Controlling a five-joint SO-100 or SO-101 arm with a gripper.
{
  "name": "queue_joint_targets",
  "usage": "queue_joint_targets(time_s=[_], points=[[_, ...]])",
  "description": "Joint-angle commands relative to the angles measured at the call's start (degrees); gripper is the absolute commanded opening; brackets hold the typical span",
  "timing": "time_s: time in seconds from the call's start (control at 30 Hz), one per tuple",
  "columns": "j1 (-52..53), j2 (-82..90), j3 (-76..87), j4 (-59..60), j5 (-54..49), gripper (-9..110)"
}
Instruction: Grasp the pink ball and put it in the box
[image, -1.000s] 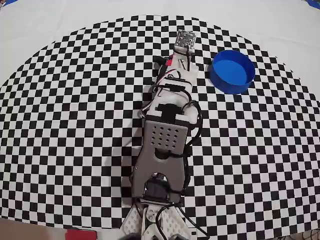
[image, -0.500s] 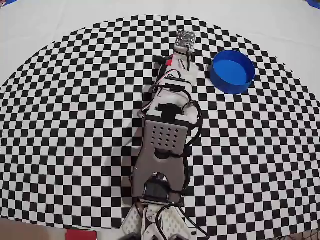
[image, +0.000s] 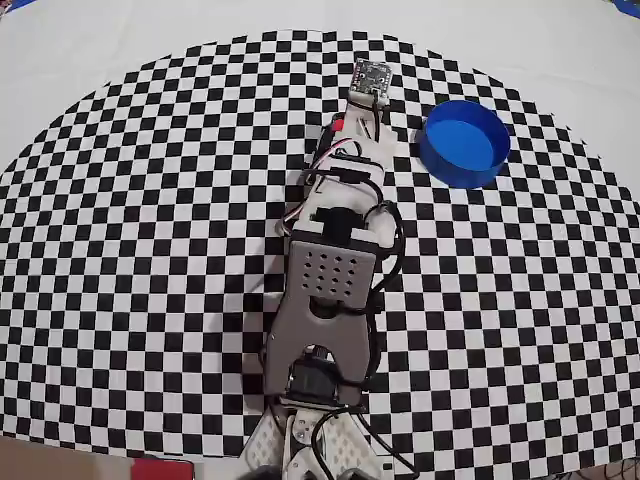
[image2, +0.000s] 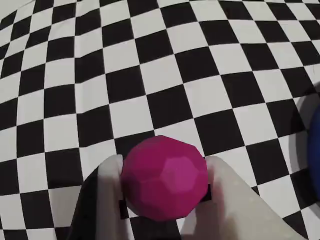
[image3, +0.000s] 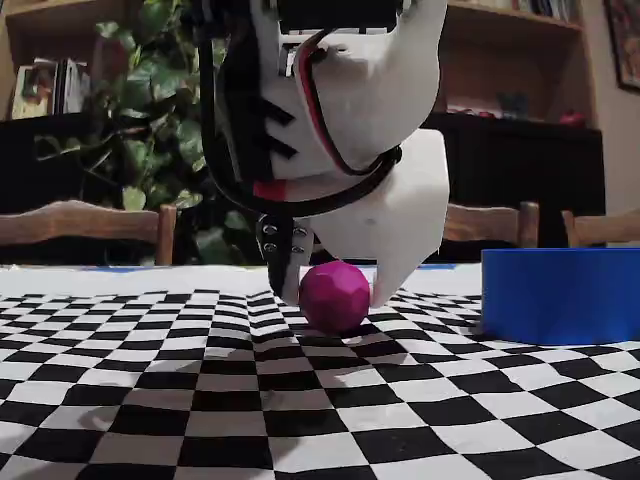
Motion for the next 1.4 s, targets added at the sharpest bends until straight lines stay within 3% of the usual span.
queue_joint_targets(time_s=[0.0,0.97,1.37], points=[[-0.18,0.62,-2.20,-0.53,-0.53,0],[0.70,11.60,-0.18,0.44,0.09,0],[1.49,22.68,7.82,0.53,0.00,0]])
